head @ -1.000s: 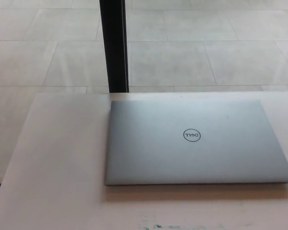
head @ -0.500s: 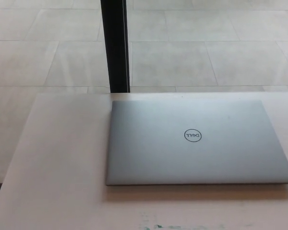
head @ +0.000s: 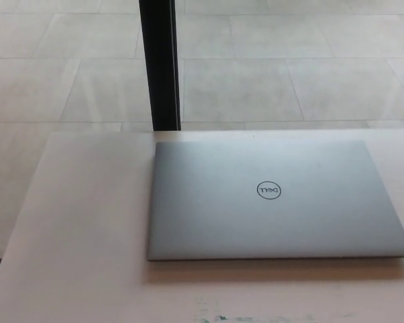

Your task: The robot uses its right hand to push down on the lid of a laptop kept in the middle of the desk to close it

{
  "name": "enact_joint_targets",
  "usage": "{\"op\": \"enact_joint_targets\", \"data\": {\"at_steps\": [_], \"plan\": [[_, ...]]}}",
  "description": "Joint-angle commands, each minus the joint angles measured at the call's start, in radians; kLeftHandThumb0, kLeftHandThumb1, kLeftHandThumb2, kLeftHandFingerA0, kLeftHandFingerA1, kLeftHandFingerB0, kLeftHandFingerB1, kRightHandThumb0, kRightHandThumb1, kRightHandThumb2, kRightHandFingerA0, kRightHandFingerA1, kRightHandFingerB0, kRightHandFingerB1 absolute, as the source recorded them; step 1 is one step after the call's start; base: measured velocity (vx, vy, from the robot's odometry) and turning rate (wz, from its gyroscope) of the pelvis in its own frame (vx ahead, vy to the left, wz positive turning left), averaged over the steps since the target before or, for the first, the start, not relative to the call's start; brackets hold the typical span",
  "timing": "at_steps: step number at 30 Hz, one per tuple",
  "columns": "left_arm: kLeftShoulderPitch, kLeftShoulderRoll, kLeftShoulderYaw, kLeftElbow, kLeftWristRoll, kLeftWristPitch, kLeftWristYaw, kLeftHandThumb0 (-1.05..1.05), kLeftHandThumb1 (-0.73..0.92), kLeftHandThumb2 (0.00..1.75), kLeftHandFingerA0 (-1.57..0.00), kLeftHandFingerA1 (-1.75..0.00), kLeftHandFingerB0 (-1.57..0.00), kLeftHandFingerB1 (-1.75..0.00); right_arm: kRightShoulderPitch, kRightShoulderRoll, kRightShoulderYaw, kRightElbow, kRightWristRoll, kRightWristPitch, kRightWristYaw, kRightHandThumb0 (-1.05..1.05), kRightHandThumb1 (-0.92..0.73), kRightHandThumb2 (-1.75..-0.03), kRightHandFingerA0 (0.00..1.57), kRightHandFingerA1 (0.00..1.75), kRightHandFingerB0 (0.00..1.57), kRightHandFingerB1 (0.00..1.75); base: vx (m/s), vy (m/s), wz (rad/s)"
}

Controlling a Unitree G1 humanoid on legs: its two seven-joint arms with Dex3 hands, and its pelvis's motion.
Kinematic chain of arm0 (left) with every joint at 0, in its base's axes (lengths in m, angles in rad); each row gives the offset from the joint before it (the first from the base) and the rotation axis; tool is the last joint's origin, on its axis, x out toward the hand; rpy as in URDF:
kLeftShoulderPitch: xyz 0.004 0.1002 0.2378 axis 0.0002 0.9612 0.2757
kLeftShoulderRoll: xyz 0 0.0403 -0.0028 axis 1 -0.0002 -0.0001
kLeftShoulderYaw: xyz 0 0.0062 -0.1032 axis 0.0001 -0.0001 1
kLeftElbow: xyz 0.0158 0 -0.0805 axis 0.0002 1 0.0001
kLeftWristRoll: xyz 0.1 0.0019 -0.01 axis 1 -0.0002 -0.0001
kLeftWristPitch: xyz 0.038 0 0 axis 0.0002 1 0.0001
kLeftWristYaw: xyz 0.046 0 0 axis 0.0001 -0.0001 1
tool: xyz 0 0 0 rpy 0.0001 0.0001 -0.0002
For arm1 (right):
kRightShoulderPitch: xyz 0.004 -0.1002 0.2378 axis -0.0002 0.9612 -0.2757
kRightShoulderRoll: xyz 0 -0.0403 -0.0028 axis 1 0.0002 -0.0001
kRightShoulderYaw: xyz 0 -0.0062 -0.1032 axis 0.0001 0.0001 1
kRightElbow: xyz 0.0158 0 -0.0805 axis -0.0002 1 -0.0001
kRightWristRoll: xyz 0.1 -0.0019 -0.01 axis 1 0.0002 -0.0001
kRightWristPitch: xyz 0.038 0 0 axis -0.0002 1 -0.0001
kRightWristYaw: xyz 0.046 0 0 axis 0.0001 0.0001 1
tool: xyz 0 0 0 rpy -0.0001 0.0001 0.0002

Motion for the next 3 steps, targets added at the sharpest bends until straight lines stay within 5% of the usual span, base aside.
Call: {"op": "enact_joint_targets", "data": {"at_steps": [1,3], "plan": [[-0.013,0.024,0.003,0.018,-0.018,0.013,0.022,-1.05,0.92,0.90,-0.25,-0.96,-0.21,-0.73,-0.014,0.062,-0.215,0.052,0.342,0.154,-0.196,-0.97,-0.92,-0.79,0.86,1.66,0.00,0.91,0.00,0.000,0.00],[-0.013,0.024,0.003,0.018,-0.018,0.013,0.022,-1.05,0.92,0.90,-0.25,-0.96,-0.21,-0.73,-0.015,0.063,-0.217,0.051,0.341,0.155,-0.196,-0.97,-0.92,-0.79,0.86,1.66,0.00,0.91,0.00,0.000,0.00]]}}
